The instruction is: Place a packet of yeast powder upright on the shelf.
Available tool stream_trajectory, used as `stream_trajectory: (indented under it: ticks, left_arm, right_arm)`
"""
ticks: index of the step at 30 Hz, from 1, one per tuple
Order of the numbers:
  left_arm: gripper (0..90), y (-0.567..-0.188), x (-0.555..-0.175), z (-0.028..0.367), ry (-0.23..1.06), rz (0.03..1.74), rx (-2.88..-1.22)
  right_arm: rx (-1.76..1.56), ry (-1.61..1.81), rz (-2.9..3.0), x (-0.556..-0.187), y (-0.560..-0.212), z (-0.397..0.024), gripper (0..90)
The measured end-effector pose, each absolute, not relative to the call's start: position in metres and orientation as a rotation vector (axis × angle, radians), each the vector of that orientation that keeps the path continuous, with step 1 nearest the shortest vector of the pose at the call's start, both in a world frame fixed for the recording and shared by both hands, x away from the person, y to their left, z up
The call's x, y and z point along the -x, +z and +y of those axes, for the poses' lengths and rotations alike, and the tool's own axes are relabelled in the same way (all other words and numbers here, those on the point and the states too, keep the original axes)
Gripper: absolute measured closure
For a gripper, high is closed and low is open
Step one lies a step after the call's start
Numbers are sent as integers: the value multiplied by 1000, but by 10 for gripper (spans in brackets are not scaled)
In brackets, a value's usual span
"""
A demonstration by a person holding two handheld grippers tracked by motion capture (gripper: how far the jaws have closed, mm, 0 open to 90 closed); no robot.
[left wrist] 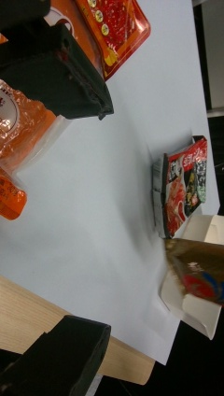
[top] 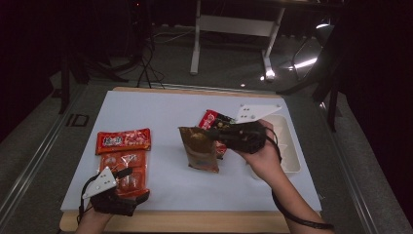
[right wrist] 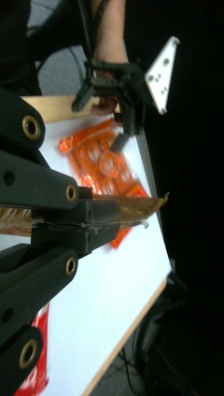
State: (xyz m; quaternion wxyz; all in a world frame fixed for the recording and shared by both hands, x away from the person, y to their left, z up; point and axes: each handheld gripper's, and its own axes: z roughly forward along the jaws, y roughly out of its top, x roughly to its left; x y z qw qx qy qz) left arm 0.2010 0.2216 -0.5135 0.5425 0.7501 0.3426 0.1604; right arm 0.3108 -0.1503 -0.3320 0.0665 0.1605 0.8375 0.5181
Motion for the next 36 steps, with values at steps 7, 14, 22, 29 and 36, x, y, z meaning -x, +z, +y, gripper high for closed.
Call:
stream_trajectory:
  ticks: [7,14,22,29,36]
  left_arm:
    - [1,-513,-201,222,378,815,-1775]
    - [1,-514,-202,222,383,823,-1770]
    - [1,-516,-203,223,377,838,-1776]
    - [1,-516,-202,225,383,852,-1771]
    - [1,-516,-198,229,389,870,-1765]
  right_arm:
    - [-538,1556,2500,-326,-324,-170,894]
    - [-604,1517,2446,-346,-307,-199,894]
    - [-699,1499,2380,-371,-292,-232,894]
    - [-763,1494,2319,-390,-286,-257,894]
    - [-804,1495,2268,-406,-288,-276,893]
